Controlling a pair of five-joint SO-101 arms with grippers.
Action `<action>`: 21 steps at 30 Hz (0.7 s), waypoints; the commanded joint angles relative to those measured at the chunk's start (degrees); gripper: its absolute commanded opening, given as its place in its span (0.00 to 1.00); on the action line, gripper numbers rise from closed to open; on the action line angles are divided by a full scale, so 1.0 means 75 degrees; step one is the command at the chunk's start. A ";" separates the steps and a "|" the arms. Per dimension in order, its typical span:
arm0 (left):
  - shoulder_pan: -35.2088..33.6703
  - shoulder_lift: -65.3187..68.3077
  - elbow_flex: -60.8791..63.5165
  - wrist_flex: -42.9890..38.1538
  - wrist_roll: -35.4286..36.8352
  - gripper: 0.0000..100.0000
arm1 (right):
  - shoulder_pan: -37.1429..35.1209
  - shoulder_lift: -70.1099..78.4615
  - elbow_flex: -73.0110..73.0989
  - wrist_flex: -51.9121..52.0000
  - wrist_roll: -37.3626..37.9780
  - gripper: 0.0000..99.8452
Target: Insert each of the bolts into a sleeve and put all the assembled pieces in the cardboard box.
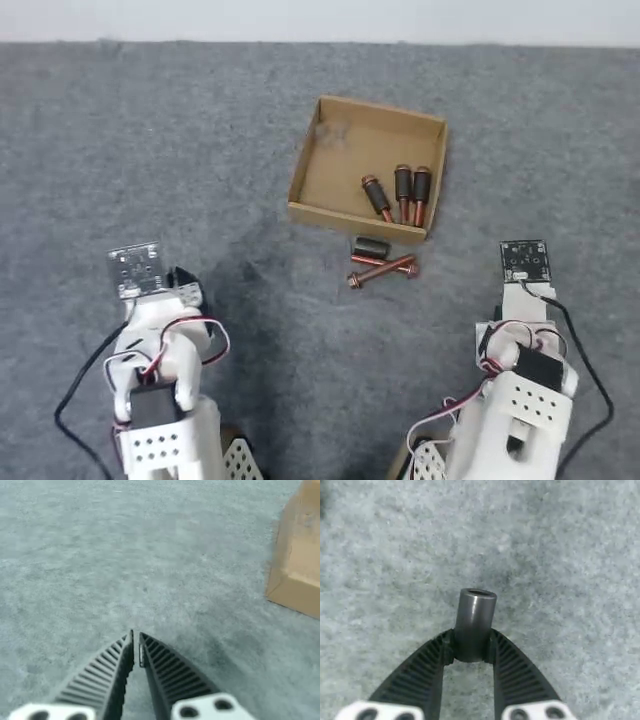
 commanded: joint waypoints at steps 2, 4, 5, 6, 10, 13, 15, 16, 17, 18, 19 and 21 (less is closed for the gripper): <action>0.0738 -0.0094 -0.1213 0.0809 0.0293 0.01 | 0.0088 -0.0252 0.0035 -0.0182 0.0152 0.01; 0.1067 -0.0023 -0.1916 0.1125 0.0422 0.01 | -0.0053 -0.0287 0.0059 -0.0170 0.0152 0.01; 0.1242 0.0152 -0.2233 0.1196 0.0422 0.01 | -0.0076 -0.0287 0.0059 -0.0170 0.0152 0.01; 0.1360 0.0457 -0.2538 0.1196 0.0422 0.01 | -0.0076 -0.0287 0.0059 -0.0170 0.0152 0.01; 0.1547 0.2778 -0.4214 0.1219 0.0399 0.01 | -0.0076 -0.0287 0.0059 -0.0170 0.0152 0.01; 0.1817 0.4876 -0.5667 0.1348 0.0399 0.01 | -0.0076 -0.0287 0.0070 -0.0170 0.0152 0.01; 0.2122 0.6084 -0.6558 0.1536 0.0422 0.01 | -0.0076 -0.0287 0.0070 -0.0170 0.0152 0.01; 0.2286 0.6564 -0.6945 0.1653 0.0422 0.01 | -0.0076 -0.0287 0.0070 -0.0170 0.0152 0.01; 0.2438 0.7010 -0.7273 0.1770 0.0434 0.01 | -0.0076 -0.0287 0.0070 -0.0170 0.0152 0.01; 0.2626 0.7396 -0.7578 0.1899 0.0434 0.01 | -0.0076 -0.0287 0.0070 -0.0170 0.0152 0.01; 0.2825 0.7725 -0.7801 0.1981 0.0434 0.01 | -0.0076 -0.0287 0.0070 -0.0170 0.0152 0.01; 0.3282 0.8264 -0.8000 0.2004 0.0434 0.01 | -0.0076 -0.0287 0.0070 -0.0170 0.0152 0.01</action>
